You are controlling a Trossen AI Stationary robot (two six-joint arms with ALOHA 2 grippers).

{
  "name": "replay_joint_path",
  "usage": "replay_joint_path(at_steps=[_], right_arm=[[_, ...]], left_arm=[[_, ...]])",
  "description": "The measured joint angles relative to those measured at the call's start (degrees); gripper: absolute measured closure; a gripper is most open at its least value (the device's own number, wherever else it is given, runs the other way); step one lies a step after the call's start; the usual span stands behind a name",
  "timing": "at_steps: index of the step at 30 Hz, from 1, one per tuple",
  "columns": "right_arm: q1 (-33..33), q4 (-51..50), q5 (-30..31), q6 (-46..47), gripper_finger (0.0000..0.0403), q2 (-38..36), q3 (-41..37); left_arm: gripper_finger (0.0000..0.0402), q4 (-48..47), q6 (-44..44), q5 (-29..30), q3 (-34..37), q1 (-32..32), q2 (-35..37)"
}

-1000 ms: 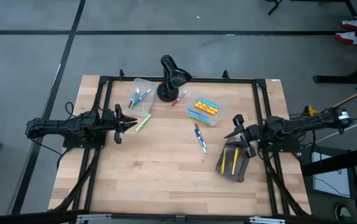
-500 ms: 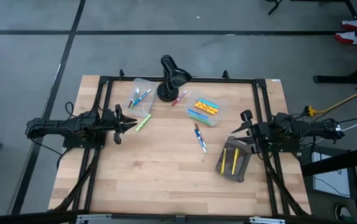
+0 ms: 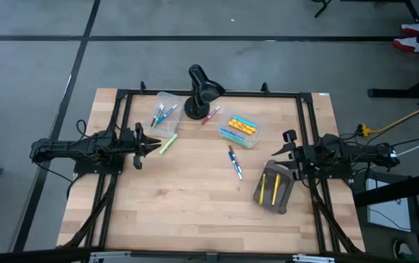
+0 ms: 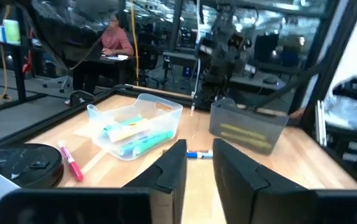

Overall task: Pick & Place Markers
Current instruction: Put the light green highlighter pen into the right transparent bin

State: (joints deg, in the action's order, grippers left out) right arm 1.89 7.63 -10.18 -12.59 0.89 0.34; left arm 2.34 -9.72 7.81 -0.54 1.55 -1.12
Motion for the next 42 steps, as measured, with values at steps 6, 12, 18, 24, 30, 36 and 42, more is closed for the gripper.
replay_joint_path(at_steps=[6,12,18,24,30,36,42], right_arm=[[-1.2,-5.7,3.9,-0.9,0.0276,0.2,0.0],[-1.2,-6.7,9.5,-3.1,0.0276,0.4,0.0],[-1.1,-6.7,9.6,-0.4,0.0276,0.5,0.0],[-1.1,-6.7,9.6,1.6,0.0276,0.5,0.0],[-1.1,-6.7,9.6,1.7,0.0276,0.5,0.0],[-1.1,-6.7,9.6,1.7,0.0276,0.5,0.1],[-1.1,-6.7,9.6,1.6,0.0276,0.5,0.1]], left_arm=[[0.0329,1.5,-7.4,0.0,0.0,0.0,0.0],[0.0329,4.8,-16.5,-0.2,-0.1,0.0,0.0],[0.0329,4.8,-19.7,4.1,-0.1,0.1,0.0],[0.0329,4.9,-20.9,4.1,-0.1,0.0,0.0],[0.0329,6.1,-23.7,3.7,-0.1,0.0,0.0],[0.0329,6.0,-24.2,1.6,-0.1,-1.5,-1.9],[0.0329,6.0,-23.9,9.1,-0.1,-6.4,-12.6]])
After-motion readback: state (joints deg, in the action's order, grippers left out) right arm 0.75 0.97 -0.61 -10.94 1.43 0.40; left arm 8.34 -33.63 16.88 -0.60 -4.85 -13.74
